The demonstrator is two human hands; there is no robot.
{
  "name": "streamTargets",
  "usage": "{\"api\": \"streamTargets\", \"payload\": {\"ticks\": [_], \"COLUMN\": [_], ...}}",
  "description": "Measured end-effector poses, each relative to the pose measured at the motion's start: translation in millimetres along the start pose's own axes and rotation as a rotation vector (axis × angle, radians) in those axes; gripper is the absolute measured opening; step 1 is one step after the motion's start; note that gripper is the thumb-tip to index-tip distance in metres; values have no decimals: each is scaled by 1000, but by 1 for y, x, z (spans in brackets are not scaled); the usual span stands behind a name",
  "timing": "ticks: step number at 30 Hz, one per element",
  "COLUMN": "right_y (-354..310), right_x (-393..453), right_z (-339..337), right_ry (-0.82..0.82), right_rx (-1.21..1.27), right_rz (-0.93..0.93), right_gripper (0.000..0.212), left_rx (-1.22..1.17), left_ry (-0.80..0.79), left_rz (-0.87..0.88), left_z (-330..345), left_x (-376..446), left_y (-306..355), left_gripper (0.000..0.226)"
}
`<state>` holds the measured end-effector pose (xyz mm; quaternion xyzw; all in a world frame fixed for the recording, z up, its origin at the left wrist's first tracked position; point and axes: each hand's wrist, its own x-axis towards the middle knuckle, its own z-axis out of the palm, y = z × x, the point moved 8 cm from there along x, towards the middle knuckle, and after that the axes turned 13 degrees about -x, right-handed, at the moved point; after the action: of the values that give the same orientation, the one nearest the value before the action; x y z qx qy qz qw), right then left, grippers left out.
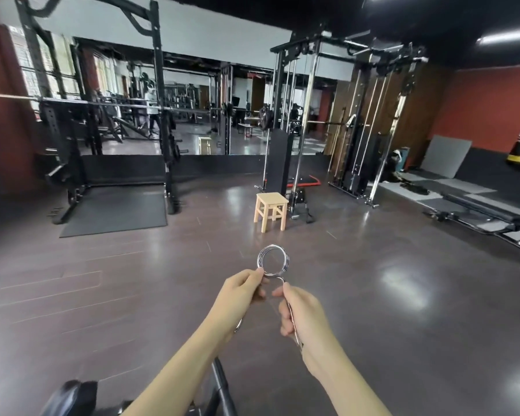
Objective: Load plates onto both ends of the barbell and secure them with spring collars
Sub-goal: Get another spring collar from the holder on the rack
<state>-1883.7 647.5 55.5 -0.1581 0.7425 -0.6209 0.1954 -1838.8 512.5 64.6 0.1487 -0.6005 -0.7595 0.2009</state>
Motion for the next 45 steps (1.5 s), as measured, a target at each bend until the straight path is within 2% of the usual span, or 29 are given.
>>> {"api": "streamTargets", "payload": {"ticks": [4,6,9,11,14,18,21,23,27,30,35,40,45], "right_y": [-25,-42,-55,-53,-53,-56,-64,-76,-104,-113,-122,-143,-163], "right_x": [84,125,186,224,281,366,437,484,575,630,701,772,777], "right_z": [-28,-37,-45,-46,-37,-10,20,45,110,168,289,423,557], "right_ry": [-91,-140,-165,-166,-217,-305,-385,-440,-490,-539,-750,-808,-1181], "right_rx": [-83,-119,-178,-190,-170,-196,-211,-223,-321,-393,-462,-490,-507], "right_rz": [-84,-135,-167,-154,-153,-193,-223,-246,-335,-427,-521,-562,-688], "right_gripper": [28,27,24,25,22,22,25,29,33,33,36,29,36], "left_rx": [-96,-249,-496,-578,-697,-750,-608,-491,-301,-201,-188,-183,-127], "left_ry": [32,-27,4,48,89,112,131,185,411,557,722,869,1101], "left_rz": [-74,-158,-249,-265,-279,-235,-164,-113,55,111,111,242,400], "left_z": [41,68,92,94,89,60,22,-15,-108,-170,-267,-364,-458], "left_x": [85,126,184,220,276,356,418,458,517,541,580,620,634], "left_y": [-14,-23,-40,-48,-55,-59,-50,-37,3,25,49,81,124], "left_gripper": [38,50,56,53,36,34,27,31,27,26,27,24,20]}}
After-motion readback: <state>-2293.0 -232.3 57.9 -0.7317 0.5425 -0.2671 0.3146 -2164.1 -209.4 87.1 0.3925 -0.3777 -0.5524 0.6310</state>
